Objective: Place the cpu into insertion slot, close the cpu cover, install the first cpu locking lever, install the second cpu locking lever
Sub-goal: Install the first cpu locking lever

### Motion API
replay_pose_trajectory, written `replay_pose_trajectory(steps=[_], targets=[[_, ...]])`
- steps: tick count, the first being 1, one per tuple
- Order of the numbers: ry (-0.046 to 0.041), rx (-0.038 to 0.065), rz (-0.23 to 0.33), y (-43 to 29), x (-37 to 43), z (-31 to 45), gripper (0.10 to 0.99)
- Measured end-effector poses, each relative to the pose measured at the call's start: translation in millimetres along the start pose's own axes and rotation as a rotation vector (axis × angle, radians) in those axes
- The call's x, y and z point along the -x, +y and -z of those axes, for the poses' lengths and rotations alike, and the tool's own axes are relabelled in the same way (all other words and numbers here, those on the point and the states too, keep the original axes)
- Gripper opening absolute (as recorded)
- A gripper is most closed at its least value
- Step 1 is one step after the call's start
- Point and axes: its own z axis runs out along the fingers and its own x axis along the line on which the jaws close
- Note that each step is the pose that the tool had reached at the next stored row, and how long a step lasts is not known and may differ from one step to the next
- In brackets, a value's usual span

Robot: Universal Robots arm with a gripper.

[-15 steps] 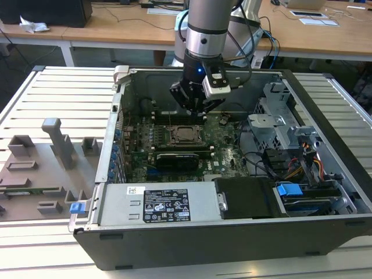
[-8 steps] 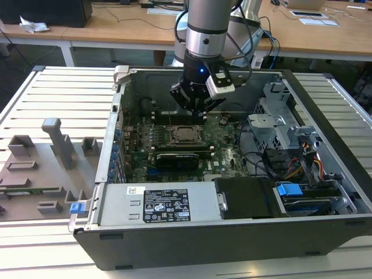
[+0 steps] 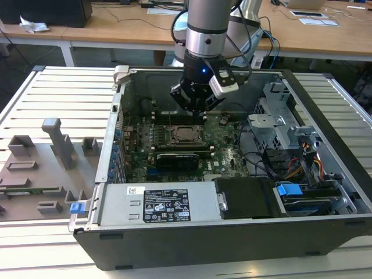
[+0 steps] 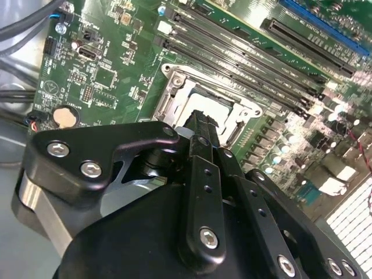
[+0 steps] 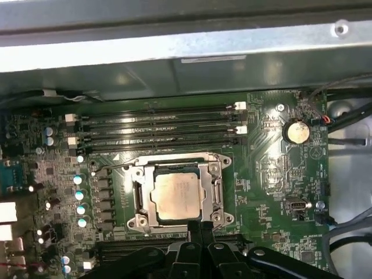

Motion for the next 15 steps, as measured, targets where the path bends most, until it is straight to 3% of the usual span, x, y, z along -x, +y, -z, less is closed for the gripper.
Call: replay_pose_trajectory(steps=[3,6,7,11,15], targets=[[-0.0016,0.003,0.024,0.0,0.1,0.0,0.106],[-0.0001,0.044,0.027,0.0,0.1,0.0,0.106],[-0.0001,0.049,0.027,0.0,0.1,0.0,0.106],[0.0000,0.049,0.028,0.0,-0.8,0.0,0.106],[0.0000,0.049,0.028,-1.0,-18.9,-0.2,0.106]])
